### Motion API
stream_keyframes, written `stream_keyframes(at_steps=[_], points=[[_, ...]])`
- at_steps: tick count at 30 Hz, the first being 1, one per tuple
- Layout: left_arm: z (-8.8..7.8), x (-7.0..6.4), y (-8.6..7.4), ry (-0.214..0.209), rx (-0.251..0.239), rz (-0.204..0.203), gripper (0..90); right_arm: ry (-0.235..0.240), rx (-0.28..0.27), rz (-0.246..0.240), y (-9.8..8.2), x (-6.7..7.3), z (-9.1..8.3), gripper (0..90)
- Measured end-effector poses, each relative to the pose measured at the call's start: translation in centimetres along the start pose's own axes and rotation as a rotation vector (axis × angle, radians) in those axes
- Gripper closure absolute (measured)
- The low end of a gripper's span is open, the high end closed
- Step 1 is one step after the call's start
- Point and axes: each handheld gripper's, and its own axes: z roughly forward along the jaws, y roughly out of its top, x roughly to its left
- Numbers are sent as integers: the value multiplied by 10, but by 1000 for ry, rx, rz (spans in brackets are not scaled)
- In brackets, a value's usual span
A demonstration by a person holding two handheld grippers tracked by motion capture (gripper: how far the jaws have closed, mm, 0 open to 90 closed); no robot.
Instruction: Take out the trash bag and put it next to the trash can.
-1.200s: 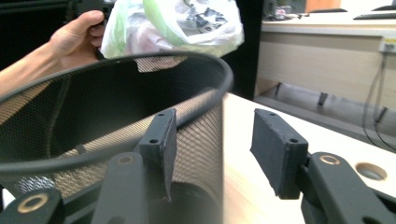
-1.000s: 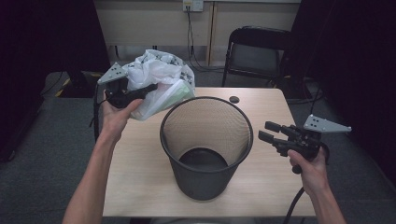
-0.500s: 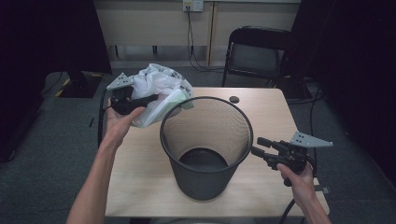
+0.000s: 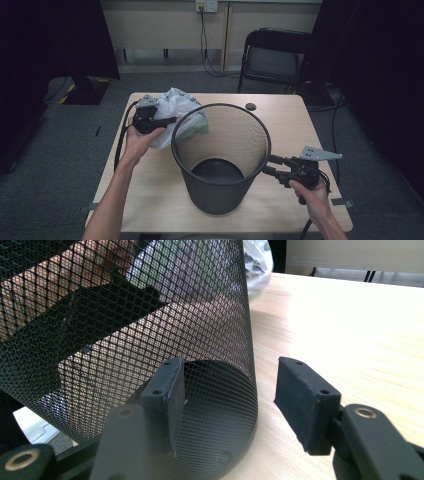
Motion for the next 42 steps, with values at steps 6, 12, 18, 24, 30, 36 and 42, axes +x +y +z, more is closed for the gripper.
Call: stream_keyframes(at_steps=[6, 12, 18, 24, 30, 36, 42], points=[[15, -2, -2, -48, 14, -49, 720, 11, 8, 1, -2, -1, 2, 450], [28, -8, 3, -78, 24, -59, 592, 13, 12, 9, -3, -3, 3, 443], [30, -10, 7, -91, 36, -69, 381, 16, 15, 12, -3, -3, 4, 444], [27, -8, 10, -96, 42, -92, 176, 20, 12, 9, -3, -3, 4, 451], [24, -11, 14, -103, 44, -80, 247, 22, 12, 13, -3, -3, 3, 453], [31, -15, 18, -151, 24, -77, 774, 22, 9, 15, -3, -4, 3, 451], [45, -34, 33, -147, 11, -35, 682, 22, 11, 22, -4, -6, 3, 454]])
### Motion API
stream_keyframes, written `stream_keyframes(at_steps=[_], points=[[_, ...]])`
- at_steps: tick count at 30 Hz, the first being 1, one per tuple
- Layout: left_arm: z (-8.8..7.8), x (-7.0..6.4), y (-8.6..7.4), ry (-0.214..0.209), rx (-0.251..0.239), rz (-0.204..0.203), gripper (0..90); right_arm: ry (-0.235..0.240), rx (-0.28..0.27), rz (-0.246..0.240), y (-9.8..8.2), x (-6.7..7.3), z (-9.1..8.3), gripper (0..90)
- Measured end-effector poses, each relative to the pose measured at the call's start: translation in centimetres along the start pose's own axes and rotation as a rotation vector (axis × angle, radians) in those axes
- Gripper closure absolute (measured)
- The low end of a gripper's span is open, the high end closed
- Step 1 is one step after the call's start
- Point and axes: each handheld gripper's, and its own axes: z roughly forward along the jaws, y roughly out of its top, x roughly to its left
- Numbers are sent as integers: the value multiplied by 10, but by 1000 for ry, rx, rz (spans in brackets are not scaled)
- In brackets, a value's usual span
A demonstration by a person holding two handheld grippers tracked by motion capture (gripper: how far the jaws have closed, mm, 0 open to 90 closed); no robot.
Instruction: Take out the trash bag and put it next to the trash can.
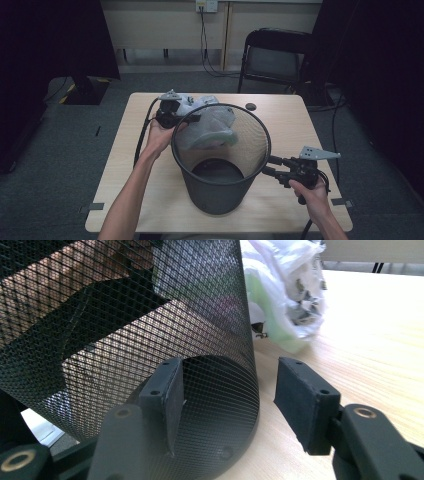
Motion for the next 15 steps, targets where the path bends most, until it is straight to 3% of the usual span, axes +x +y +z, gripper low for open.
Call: stream_keyframes(at_steps=[1, 2, 6, 12, 15], points=[[4, -2, 2, 56, 44, 0, 469, -2, 2, 2, 0, -1, 0, 460], [3, -2, 3, 41, 64, -3, 322, -2, 2, 3, -1, -1, -1, 466], [-11, 0, 1, 45, 55, -16, 207, -4, -4, 6, -2, -1, -4, 466], [-35, 7, -1, 50, 23, -34, 215, -6, -9, 2, -1, -1, -3, 466], [-42, 6, -5, 51, 4, -22, 231, -6, -2, 6, -1, 0, -2, 458]])
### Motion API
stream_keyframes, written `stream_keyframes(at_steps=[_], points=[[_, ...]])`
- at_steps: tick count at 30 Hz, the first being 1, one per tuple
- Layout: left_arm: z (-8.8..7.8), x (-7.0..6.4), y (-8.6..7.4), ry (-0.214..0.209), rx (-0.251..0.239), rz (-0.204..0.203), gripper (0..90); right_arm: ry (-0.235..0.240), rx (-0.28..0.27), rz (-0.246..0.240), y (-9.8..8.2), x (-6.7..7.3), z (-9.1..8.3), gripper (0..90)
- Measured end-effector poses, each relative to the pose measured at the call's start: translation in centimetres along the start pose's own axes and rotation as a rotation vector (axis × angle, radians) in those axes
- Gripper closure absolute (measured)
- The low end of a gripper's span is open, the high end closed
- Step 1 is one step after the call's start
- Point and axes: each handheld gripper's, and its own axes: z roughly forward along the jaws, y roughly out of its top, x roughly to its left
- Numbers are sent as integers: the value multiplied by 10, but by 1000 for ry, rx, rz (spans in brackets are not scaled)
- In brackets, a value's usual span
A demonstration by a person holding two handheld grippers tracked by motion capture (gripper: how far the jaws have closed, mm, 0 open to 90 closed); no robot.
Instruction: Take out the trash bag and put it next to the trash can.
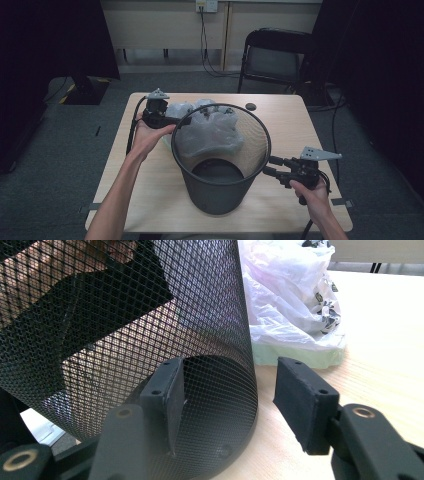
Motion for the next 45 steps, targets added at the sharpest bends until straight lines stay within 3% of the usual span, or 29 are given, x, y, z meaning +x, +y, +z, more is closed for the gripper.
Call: stream_keyframes(at_steps=[3, 8, 13, 19, 31, 39, 45], points=[[-4, -3, -6, 17, 7, 23, 221, -11, 2, -3, -1, 0, 1, 437], [-19, -2, -15, 65, -40, 45, 192, -24, 10, 8, -3, -2, 2, 415], [-37, 3, -22, 91, -75, 40, 160, -31, 22, 9, -4, -3, 4, 408], [-51, 8, -35, 101, -74, 30, 160, -33, 36, 13, -6, -3, 8, 401], [-78, 5, -58, 117, -114, 37, 162, -44, 55, 24, -9, -5, 12, 380], [-83, 0, -92, 103, -56, 26, 164, -56, 59, 38, -13, -7, 11, 383], [-89, -16, -114, 91, -9, 38, 156, -73, 66, 53, -15, -9, 12, 332]])
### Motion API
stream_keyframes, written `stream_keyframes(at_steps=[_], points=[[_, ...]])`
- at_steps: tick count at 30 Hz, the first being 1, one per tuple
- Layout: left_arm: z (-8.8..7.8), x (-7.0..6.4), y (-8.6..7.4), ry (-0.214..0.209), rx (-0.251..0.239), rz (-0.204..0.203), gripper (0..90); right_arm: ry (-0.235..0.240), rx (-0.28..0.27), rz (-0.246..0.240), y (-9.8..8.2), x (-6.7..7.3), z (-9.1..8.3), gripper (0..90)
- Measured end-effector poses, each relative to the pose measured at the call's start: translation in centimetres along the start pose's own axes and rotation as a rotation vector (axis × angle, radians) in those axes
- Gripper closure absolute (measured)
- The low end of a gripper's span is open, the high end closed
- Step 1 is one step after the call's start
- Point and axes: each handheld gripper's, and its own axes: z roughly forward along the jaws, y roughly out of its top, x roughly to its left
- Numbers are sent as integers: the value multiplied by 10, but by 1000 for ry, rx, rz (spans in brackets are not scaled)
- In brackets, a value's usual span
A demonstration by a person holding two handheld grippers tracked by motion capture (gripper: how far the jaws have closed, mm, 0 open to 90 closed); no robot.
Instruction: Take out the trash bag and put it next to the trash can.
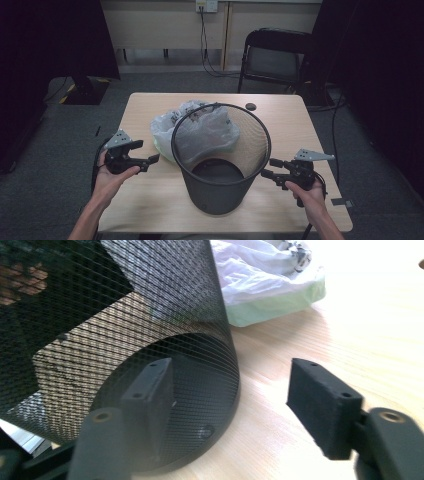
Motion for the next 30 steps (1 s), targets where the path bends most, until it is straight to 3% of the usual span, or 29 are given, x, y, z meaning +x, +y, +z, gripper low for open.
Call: stream_keyframes(at_steps=[3, 7, 11, 13, 17, 18, 20, 22, 23, 26, 30], points=[[-5, -13, -6, -1, 2, -3, 155, -15, 9, 8, -1, -1, 1, 307], [-9, -32, -17, -45, 6, 42, 155, -33, 16, 10, -2, 0, 1, 285], [-8, -44, -29, -2, 53, 17, 155, -47, 25, 18, -5, 0, 2, 271], [-7, -51, -38, 4, 78, 25, 155, -57, 32, 25, -7, 1, 2, 260], [0, -61, -52, 30, 128, 4, 155, -75, 56, 11, -12, 5, 2, 241], [2, -63, -55, 28, 140, -6, 155, -79, 62, 9, -14, 6, 2, 229], [6, -64, -61, 18, 171, 11, 155, -97, 78, -2, -18, 9, 2, 212], [10, -64, -66, 15, 188, -16, 155, -117, 101, -24, -21, 11, 2, 173], [12, -64, -70, 24, 197, -30, 156, -119, 112, -30, -24, 12, 4, 168], [20, -62, -81, 53, 231, 6, 157, -139, 165, -28, -35, 13, 10, 166], [26, -56, -94, 92, 249, -17, 156, -191, 255, -40, -45, 8, 22, 191]])
